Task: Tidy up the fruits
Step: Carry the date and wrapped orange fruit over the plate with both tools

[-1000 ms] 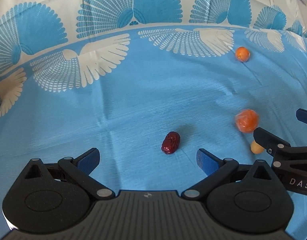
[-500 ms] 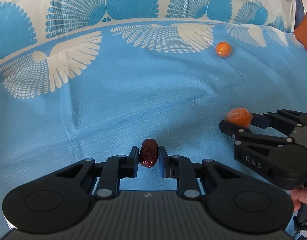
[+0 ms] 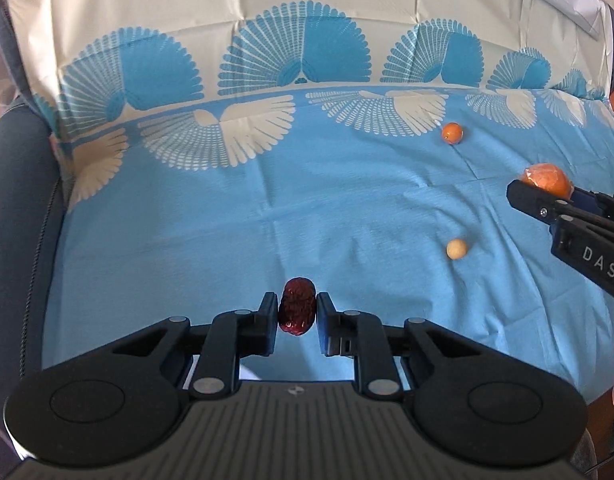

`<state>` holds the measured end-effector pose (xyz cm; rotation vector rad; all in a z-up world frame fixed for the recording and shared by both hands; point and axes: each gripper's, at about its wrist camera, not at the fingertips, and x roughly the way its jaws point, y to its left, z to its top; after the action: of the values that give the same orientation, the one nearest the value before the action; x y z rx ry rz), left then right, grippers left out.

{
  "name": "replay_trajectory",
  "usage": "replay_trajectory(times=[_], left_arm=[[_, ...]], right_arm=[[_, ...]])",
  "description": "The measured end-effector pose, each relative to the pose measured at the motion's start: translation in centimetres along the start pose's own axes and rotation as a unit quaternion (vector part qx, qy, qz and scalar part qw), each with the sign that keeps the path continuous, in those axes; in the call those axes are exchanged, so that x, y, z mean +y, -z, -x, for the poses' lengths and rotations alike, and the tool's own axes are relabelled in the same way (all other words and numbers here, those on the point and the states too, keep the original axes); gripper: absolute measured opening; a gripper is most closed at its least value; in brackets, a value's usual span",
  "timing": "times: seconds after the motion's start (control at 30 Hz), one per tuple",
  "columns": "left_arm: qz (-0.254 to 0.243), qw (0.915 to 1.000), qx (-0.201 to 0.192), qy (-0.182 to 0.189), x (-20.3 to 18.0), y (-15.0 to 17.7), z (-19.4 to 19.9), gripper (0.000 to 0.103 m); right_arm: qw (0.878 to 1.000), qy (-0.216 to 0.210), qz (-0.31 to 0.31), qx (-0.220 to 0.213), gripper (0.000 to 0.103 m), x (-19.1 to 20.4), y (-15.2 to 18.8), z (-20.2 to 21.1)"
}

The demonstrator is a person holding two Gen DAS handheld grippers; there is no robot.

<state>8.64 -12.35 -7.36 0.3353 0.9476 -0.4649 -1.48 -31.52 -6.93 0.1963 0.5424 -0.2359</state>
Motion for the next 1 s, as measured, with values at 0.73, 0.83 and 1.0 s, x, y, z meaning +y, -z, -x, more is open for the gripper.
replay_trajectory(times=[0.73, 0.83, 1.0], left_arm=[[0.088, 0.9949, 0.004, -0.050, 8.3, 18.8, 18.4, 0.022], [0.097, 0.9941, 0.002, -0.049, 8.6, 20.1, 19.2, 0.022], [0.103, 0.9935, -0.006, -0.047, 8.7, 21.6, 20.5, 0.022]], right_arm=[[0.985, -0.139, 0.071, 0.079, 0.040, 13.7, 10.0, 20.8], [0.982, -0.143, 0.088, 0.081, 0.040, 14.7, 10.8, 22.0], [0.978, -0.155, 0.122, 0.073, 0.040, 16.1, 11.3, 23.8]])
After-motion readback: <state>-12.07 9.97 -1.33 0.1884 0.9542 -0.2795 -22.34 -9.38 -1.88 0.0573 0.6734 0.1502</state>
